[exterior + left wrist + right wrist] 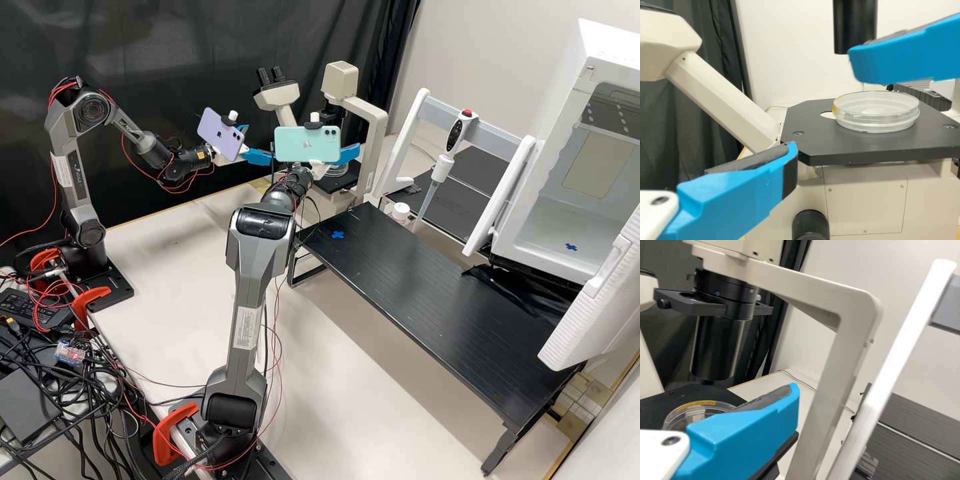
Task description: Move the petri dish to the bench
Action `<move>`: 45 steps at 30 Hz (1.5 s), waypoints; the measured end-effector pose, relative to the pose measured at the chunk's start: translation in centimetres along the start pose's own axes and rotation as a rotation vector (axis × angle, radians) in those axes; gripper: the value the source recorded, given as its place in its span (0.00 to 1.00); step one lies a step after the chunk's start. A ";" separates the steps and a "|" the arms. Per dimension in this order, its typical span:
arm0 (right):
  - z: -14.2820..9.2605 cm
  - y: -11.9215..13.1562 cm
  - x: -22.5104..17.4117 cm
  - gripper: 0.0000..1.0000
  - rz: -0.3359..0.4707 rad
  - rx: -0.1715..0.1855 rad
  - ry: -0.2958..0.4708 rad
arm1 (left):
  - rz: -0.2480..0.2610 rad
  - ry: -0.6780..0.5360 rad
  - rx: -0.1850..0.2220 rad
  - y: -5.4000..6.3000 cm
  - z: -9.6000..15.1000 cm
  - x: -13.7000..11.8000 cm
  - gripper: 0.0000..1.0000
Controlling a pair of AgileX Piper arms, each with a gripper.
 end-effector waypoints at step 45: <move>9.9 -2.8 3.4 1.00 -0.141 0.207 0.231 | 0.000 0.000 0.000 0.0 0.0 0.0 1.00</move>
